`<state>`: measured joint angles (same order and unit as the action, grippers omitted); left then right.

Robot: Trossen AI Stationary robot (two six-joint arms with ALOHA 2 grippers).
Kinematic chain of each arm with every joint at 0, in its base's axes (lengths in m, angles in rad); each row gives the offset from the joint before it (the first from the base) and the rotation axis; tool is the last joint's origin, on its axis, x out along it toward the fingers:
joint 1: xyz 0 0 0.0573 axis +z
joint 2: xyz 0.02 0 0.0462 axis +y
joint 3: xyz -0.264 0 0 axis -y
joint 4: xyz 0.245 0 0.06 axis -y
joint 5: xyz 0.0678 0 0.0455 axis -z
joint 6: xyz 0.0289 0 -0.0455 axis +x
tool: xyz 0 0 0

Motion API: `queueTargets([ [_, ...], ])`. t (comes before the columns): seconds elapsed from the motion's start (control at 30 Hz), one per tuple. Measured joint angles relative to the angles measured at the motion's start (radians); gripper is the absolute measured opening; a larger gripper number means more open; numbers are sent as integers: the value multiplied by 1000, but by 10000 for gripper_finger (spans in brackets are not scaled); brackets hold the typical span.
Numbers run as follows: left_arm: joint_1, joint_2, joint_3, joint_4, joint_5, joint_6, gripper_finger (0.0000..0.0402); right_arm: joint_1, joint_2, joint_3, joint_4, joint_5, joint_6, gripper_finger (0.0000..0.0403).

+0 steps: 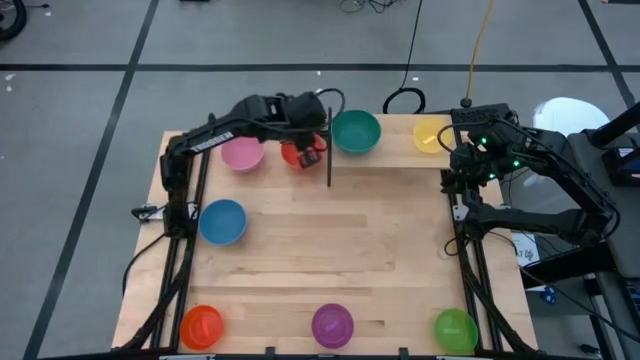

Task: Place and stack bowls onto a shelf
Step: Stack the orange bowl on top of the dark green bowl on the shelf

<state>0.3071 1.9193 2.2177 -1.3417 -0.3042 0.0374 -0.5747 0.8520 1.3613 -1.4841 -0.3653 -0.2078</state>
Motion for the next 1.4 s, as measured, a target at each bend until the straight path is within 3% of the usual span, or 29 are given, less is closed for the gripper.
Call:
queueTargets([
  [0.23,62,-3,-50,-137,27,-34,83,0,0,0,19,1,-21,89],
  [0.6,179,-1,-244,-194,52,-491,83,0,0,0,18,-2,-17,89],
  [0.8,223,1,-381,-75,54,-626,83,0,0,0,18,-2,-25,89],
  [0.97,257,-1,-451,61,147,-650,83,0,0,0,18,-2,-45,89],
  [1.17,294,-1,-495,180,158,-742,83,0,0,0,18,-2,-43,89],
  [1.4,320,-1,-532,250,164,-750,83,0,0,0,18,-2,-42,89],
])
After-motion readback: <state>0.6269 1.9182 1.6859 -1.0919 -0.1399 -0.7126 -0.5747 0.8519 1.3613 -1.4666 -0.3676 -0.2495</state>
